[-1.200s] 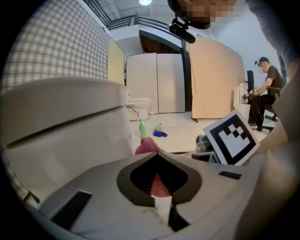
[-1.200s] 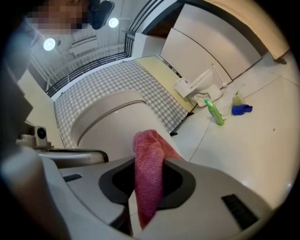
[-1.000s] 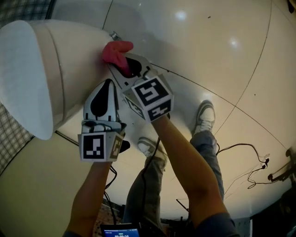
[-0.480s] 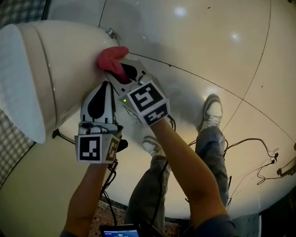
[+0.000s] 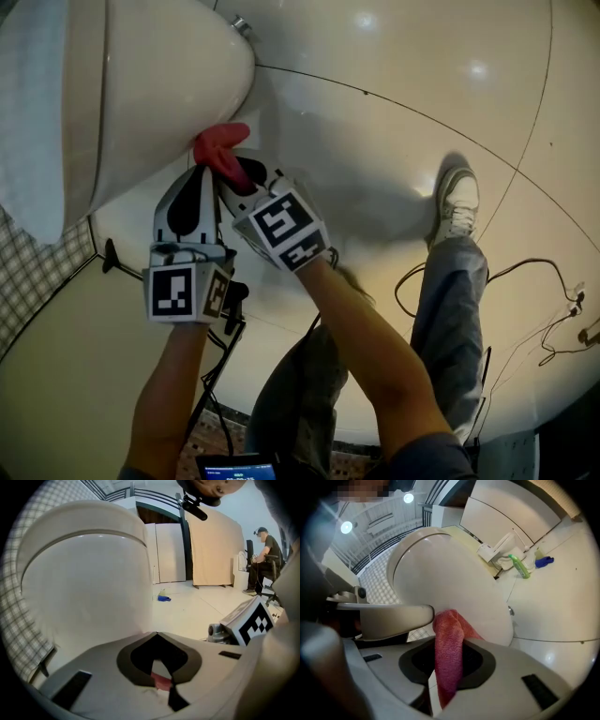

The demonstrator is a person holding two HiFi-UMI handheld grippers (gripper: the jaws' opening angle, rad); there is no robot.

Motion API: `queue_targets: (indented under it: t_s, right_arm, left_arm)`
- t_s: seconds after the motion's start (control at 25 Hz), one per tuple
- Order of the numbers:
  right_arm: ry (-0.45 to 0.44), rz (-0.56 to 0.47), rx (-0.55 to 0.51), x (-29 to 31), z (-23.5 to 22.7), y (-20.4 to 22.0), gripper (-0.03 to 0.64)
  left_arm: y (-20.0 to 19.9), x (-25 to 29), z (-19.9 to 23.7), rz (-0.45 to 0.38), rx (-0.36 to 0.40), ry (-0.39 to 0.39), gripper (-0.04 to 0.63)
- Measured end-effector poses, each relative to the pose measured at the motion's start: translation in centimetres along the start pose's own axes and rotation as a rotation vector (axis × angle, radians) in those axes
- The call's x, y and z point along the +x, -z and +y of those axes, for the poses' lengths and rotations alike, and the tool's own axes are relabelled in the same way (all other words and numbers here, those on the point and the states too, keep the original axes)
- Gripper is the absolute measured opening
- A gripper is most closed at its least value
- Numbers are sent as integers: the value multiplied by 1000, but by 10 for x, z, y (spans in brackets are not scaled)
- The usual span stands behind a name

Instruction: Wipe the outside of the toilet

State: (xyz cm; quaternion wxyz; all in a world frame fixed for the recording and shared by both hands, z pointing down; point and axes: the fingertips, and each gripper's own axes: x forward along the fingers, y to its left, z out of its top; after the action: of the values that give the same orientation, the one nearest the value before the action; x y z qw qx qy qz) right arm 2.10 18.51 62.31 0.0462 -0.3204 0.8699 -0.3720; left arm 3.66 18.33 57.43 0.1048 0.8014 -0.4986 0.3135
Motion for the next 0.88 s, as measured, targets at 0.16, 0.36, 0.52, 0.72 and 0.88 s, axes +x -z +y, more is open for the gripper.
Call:
queue_targets:
  t_s: [0.16,0.36,0.52,0.72,0.88]
  right_arm:
    - [-9,26,-11,-4,-2,3,84]
    - [49,27,-24,-13,-58,-21,84]
    - [80,-8,-7,-3,-110,-46,84]
    - [64,-56,46,27,-159,-64,84]
    - [69,-75,105,39,-189,-61,84]
  left_arm:
    - [-1,-1,-3,-10,-17,-4,14]
    - [-21,28,-23,2,-46,28,14]
    - [-28,67,-36,-9,-55,47,14]
    - [-38,116,-50,-3,5,95,14]
    - [-32,144,-55,20,33,109,12]
